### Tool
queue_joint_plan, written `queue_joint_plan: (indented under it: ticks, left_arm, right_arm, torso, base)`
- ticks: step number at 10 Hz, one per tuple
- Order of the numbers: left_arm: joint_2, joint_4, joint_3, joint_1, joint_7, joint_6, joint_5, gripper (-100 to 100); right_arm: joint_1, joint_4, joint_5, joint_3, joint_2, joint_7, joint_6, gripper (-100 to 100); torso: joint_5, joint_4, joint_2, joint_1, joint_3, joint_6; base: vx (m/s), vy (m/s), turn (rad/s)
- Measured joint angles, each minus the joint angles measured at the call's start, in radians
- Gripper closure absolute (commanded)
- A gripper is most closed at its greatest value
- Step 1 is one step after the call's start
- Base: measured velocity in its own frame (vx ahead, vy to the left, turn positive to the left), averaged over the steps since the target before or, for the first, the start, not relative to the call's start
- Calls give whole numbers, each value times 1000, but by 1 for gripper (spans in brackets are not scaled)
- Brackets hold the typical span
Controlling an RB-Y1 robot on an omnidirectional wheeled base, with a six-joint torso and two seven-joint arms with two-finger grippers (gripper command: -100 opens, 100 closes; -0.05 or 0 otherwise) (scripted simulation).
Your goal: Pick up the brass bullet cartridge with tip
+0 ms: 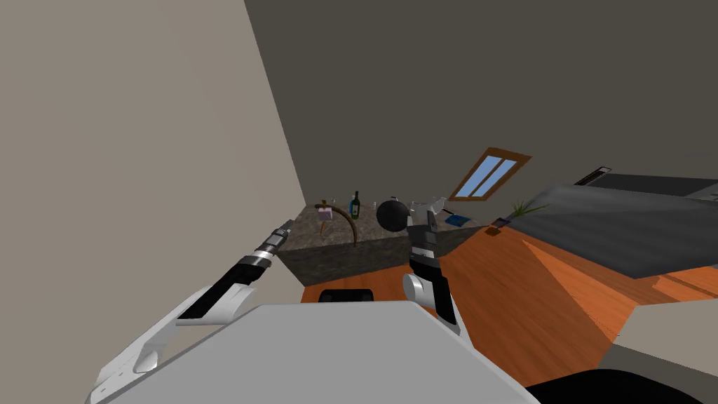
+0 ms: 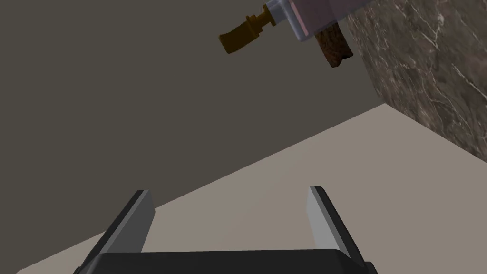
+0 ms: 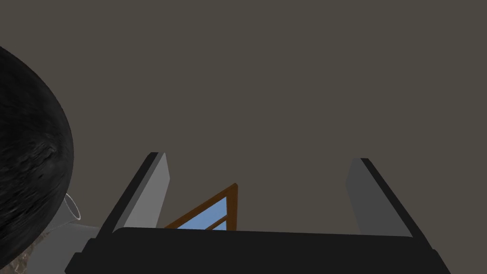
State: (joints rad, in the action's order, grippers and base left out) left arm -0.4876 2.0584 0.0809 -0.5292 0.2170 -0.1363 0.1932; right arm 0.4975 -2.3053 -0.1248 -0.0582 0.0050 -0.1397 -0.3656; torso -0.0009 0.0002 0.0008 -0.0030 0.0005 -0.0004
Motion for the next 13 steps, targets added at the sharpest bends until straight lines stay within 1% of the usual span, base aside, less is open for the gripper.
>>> queue_joint_plan:
  ticks: [1, 2, 3, 4, 5, 6, 7, 8, 9, 10, 11, 12, 13]
  left_arm:
    - [-29, -29, -3, 2, 2, 13, 21, -100]
    - [-56, -30, -2, -3, 3, 28, 33, -100]
    - [-88, -45, -1, -3, 2, 50, 56, -100]
    - [-111, -45, -2, -8, 4, 69, 67, -100]
    - [-142, -41, 3, -23, 4, 96, 90, -100]
    - [-172, -58, 0, -16, 3, 111, 104, -100]
    - [-198, -73, -6, -19, 6, 130, 122, -100]
    - [-227, -78, -5, -23, 6, 145, 135, -100]
    - [-259, -92, -7, -19, 4, 171, 158, -100]
    - [-287, -93, -7, -27, 3, 188, 169, -100]
    - [-317, -117, -15, -25, 3, 202, 190, -100]
    - [-342, -115, -15, -35, 4, 216, 199, -100]
    - [-375, -122, -16, -36, 1, 244, 223, -100]
  right_arm:
    - [0, 0, 0, 0, 0, 0, 0, 0]
    - [0, 0, 0, 0, 0, 0, 0, 0]
    - [0, 0, 0, 0, 0, 0, 0, 0]
    - [0, 0, 0, 0, 0, 0, 0, 0]
    - [0, 0, 0, 0, 0, 0, 0, 0]
    - [0, 0, 0, 0, 0, 0, 0, 0]
    - [0, 0, 0, 0, 0, 0, 0, 0]
    - [0, 0, 0, 0, 0, 0, 0, 0]
    - [0, 0, 0, 0, 0, 0, 0, 0]
    - [0, 0, 0, 0, 0, 0, 0, 0]
    - [0, 0, 0, 0, 0, 0, 0, 0]
    - [0, 0, 0, 0, 0, 0, 0, 0]
    - [0, 0, 0, 0, 0, 0, 0, 0]
  torso:
    - [0, 0, 0, 0, 0, 1]
    - [0, 0, 0, 0, 0, 0]
    - [0, 0, 0, 0, 0, 1]
    - [0, 0, 0, 0, 0, 0]
    - [0, 0, -1, 0, 0, 0]
    - [0, 0, -1, 0, 0, 0]
    - [0, 0, 0, 0, 0, 0]
    - [0, 0, 0, 1, 0, 0]
    - [0, 0, 0, 0, 0, 0]
    - [0, 0, 0, 1, 0, 0]
    - [0, 0, -1, 0, 0, 0]
    - [0, 0, 0, 1, 0, -1]
    - [0, 0, -1, 0, 0, 0]
  base:
    - [4, -47, -84]
    - [0, -62, -181]
    - [2, -49, -94]
    - [17, -55, -165]
    - [8, -46, -101]
    - [3, -56, -208]
    - [1, -44, -120]
    - [6, -55, -207]
    - [9, -42, -103]
    - [16, -50, -206]
    - [13, -43, -107]
    - [16, -48, -166]
    - [15, -33, -128]
